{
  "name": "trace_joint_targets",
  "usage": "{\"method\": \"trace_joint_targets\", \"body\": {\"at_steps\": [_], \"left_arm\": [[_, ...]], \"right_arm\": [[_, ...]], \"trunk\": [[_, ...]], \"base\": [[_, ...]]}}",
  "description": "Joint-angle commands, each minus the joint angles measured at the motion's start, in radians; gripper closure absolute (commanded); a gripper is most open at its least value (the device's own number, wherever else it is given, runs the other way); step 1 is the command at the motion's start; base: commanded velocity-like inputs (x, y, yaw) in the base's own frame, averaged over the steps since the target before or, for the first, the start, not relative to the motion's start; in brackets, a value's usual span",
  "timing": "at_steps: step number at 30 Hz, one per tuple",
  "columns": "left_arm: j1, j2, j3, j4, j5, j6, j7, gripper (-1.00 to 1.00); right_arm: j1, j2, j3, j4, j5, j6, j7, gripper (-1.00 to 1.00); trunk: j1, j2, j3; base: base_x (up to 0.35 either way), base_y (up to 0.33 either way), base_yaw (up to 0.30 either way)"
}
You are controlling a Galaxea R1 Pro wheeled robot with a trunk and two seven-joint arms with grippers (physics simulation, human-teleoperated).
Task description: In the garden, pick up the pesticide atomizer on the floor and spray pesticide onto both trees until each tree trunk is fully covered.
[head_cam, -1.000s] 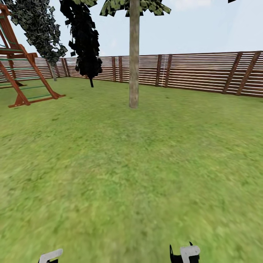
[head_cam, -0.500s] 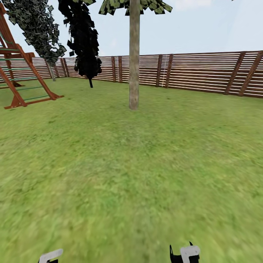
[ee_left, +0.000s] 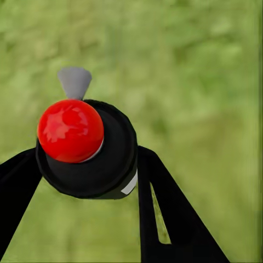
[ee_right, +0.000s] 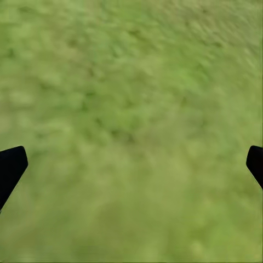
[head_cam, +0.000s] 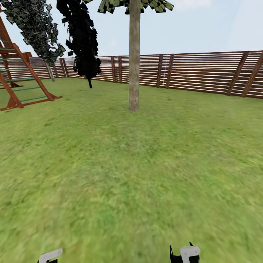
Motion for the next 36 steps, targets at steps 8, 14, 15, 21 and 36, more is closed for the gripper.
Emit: {"method": "trace_joint_targets", "body": {"at_steps": [8,14,15,21,36], "left_arm": [[0.000,0.000,0.000,0.000,0.000,0.000,0.000,1.00],[0.000,0.001,0.000,0.000,0.000,0.000,0.000,1.00],[0.000,0.002,0.000,0.000,0.000,0.000,0.000,1.00],[0.000,0.002,0.000,0.000,0.000,0.000,0.000,1.00],[0.000,-0.001,0.000,0.000,0.000,0.000,0.000,1.00]], "right_arm": [[0.000,0.000,-0.001,0.001,0.000,0.001,0.000,-1.00],[0.000,-0.001,-0.001,0.001,0.000,0.001,0.000,-1.00],[0.000,-0.002,-0.001,0.001,0.000,0.001,0.000,-1.00],[0.000,-0.002,-0.001,0.001,0.000,0.001,0.000,-1.00],[0.000,-0.002,-0.001,0.001,0.000,0.001,0.000,-1.00]], "trunk": [[0.000,0.000,0.000],[0.000,0.000,0.000],[0.000,0.000,0.000],[0.000,0.000,0.000],[0.000,0.000,0.000]], "base": [[0.339,0.000,0.000],[0.339,0.000,0.000],[0.339,0.000,0.000],[0.338,0.000,0.000],[0.339,0.000,0.000]]}}
